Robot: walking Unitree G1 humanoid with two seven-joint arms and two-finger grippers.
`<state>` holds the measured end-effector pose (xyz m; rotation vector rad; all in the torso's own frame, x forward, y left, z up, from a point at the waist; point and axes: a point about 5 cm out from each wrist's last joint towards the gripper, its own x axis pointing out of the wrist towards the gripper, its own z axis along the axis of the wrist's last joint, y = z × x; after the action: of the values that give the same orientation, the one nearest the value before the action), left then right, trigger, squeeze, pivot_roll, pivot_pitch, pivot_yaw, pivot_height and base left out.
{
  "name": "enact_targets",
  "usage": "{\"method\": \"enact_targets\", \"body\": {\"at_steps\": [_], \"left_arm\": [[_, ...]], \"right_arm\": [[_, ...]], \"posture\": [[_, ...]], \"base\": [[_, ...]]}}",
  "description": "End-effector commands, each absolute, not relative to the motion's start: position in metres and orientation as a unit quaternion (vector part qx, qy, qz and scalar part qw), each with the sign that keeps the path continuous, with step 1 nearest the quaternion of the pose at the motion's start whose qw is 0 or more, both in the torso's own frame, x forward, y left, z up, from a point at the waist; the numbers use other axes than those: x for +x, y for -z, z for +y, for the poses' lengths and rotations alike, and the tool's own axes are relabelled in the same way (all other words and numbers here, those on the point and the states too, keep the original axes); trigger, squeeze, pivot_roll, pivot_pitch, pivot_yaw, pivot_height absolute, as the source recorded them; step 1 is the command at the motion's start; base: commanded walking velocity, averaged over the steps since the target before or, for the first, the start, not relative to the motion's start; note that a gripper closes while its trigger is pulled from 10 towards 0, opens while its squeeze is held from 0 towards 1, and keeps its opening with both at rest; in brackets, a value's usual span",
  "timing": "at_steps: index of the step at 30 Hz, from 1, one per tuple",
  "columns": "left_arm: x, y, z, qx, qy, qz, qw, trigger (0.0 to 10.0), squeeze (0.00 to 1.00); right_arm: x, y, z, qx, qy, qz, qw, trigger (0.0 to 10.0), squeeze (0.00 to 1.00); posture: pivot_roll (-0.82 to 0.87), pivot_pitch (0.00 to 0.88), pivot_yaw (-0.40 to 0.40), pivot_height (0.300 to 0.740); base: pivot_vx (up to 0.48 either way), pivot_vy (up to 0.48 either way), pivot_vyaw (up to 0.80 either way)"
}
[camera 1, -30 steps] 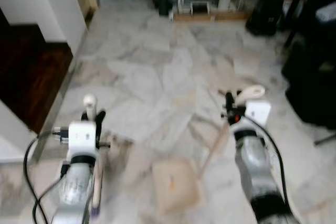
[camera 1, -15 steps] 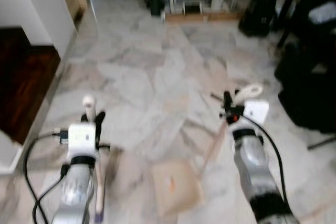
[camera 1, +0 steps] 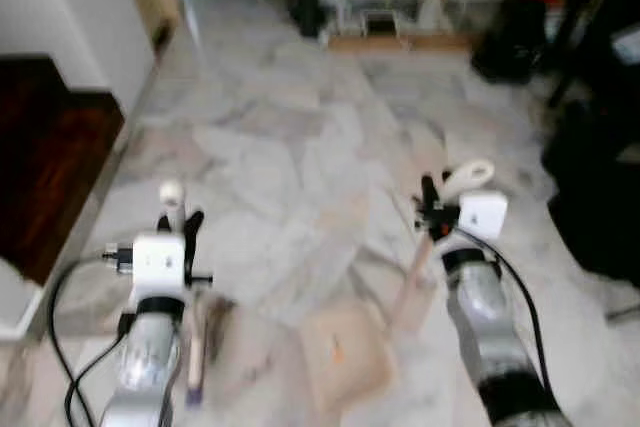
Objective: Sweep floor
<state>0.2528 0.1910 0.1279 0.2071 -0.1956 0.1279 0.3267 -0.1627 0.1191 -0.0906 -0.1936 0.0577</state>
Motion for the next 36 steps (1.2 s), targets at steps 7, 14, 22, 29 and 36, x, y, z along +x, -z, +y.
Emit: {"method": "enact_targets", "body": {"at_steps": [7, 14, 22, 29, 36], "left_arm": [[0.2514, -0.1341, 0.1957, 0.118, -0.068, -0.114, 0.984, 10.0, 0.0], [0.2521, -0.1342, 0.1949, 0.118, -0.065, -0.115, 0.984, 10.0, 0.0], [0.2543, -0.1352, 0.1952, 0.117, -0.068, -0.114, 0.984, 10.0, 0.0], [0.2546, -0.1359, 0.1974, 0.118, -0.074, -0.114, 0.984, 10.0, 0.0], [0.2561, -0.1378, 0.1991, 0.119, -0.078, -0.116, 0.983, 10.0, 0.0]], "right_arm": [[0.3295, -0.1332, -0.1476, -0.027, -0.052, -0.129, 0.99, 10.0, 0.0], [0.3302, -0.1333, -0.1484, -0.019, -0.051, -0.128, 0.99, 10.0, 0.0], [0.3323, -0.1343, -0.1502, -0.015, -0.047, -0.125, 0.991, 10.0, 0.0], [0.3319, -0.1331, -0.1509, -0.015, -0.044, -0.122, 0.991, 10.0, 0.0], [0.3333, -0.134, -0.149, -0.012, -0.045, -0.121, 0.992, 10.0, 0.0]], "posture": [[0.02, 0.045, -0.012, 0.74], [0.02, 0.039, -0.012, 0.74], [0.02, 0.075, -0.015, 0.74], [0.02, 0.094, -0.016, 0.74], [0.02, 0.1, -0.018, 0.74]], "base": [[0.324, 0.0, 0.5], [0.325, 0.0, 0.0], [0.326, 0.0, 0.0], [0.326, 0.0, 0.0], [0.327, 0.0, 0.0]]}}
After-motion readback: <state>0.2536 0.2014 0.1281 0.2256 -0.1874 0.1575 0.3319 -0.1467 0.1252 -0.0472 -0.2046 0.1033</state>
